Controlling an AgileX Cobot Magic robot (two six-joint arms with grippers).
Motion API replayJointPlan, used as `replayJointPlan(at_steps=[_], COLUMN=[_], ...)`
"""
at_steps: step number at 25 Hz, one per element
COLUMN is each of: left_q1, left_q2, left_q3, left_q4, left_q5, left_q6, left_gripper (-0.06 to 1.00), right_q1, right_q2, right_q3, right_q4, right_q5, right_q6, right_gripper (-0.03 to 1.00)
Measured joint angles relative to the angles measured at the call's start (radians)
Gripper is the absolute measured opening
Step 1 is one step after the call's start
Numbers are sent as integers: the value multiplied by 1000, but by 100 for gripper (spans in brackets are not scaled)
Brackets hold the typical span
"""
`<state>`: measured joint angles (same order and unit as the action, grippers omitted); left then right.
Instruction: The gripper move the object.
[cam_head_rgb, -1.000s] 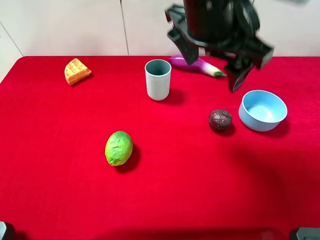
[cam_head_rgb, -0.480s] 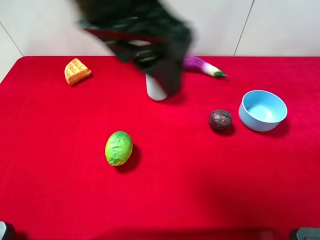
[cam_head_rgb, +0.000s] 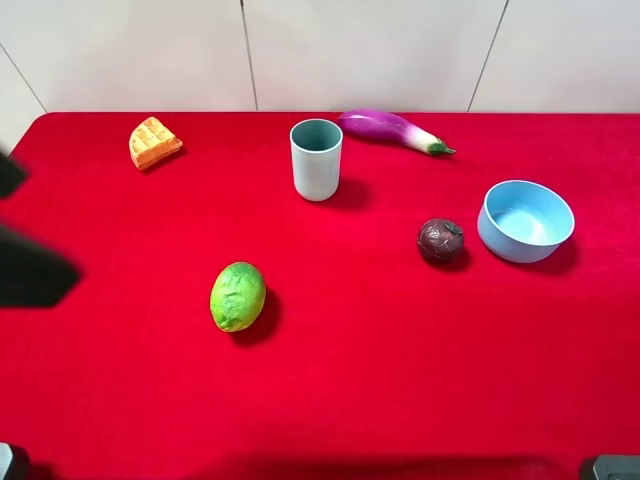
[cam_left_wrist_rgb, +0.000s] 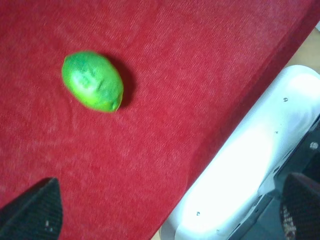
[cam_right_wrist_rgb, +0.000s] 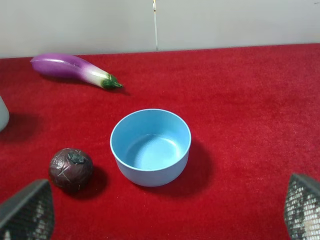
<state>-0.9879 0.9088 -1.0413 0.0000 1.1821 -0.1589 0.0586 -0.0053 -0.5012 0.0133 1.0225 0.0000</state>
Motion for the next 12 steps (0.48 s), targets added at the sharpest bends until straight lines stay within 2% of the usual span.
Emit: replayJointPlan(at_steps=[3,7,8,10,11,12], left_q1=[92,302,302,405,505,556], left_q2=[-105,-243,-243,-305,-383,-416], left_q3=[85,182,182,224,261,279], left_q4=[0,7,7,8,9,9], left_q5=[0,0,0,0,0,0], left_q6=[-8,17,17,38,57,68], left_gripper=[85,85,85,85,85,85], right_q1=[0,0,0,0,0,0], right_q2=[0,0,0,0,0,0], right_q3=[0,0,0,0,0,0], right_q4=[0,0,0,0,0,0], right_q5=[0,0,0,0,0,0], right_q6=[0,0,0,0,0,0], right_gripper=[69,69,69,69,69,69])
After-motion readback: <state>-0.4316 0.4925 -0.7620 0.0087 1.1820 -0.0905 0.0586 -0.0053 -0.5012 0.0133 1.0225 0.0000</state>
